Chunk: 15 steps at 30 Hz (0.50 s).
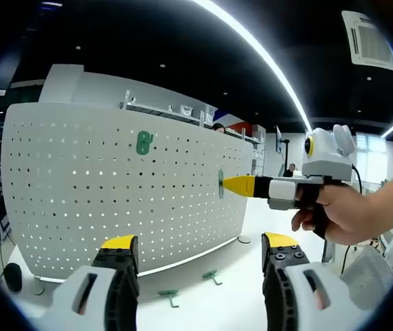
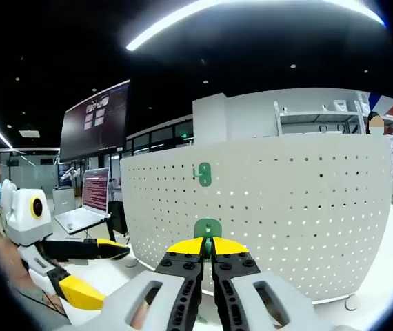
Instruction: Insert the hook assembly into the mounting plate slot until the hook locks in place.
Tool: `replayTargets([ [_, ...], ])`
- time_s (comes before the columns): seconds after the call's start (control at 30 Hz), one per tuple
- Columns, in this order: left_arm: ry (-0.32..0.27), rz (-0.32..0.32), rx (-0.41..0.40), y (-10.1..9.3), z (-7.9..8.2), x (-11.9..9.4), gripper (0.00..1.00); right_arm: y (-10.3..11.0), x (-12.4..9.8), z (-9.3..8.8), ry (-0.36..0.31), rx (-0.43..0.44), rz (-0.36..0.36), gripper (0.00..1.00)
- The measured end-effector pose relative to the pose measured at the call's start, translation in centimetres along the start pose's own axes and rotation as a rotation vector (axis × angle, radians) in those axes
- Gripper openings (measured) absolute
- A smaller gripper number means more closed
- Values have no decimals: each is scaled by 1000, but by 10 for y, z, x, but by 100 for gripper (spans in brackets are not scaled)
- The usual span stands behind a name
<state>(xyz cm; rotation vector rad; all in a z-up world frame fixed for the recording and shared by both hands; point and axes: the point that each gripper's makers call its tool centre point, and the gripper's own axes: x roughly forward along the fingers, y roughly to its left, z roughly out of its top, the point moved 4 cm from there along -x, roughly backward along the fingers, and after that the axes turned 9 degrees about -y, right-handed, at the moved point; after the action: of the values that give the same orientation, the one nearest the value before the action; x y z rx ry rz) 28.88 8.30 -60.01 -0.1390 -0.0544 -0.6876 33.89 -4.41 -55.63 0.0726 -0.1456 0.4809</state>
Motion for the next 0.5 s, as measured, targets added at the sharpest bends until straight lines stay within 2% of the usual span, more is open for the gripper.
replayTargets([
  [0.5, -11, 37, 5, 11, 3, -14, 74, -9, 31, 22, -60, -30, -26, 1],
])
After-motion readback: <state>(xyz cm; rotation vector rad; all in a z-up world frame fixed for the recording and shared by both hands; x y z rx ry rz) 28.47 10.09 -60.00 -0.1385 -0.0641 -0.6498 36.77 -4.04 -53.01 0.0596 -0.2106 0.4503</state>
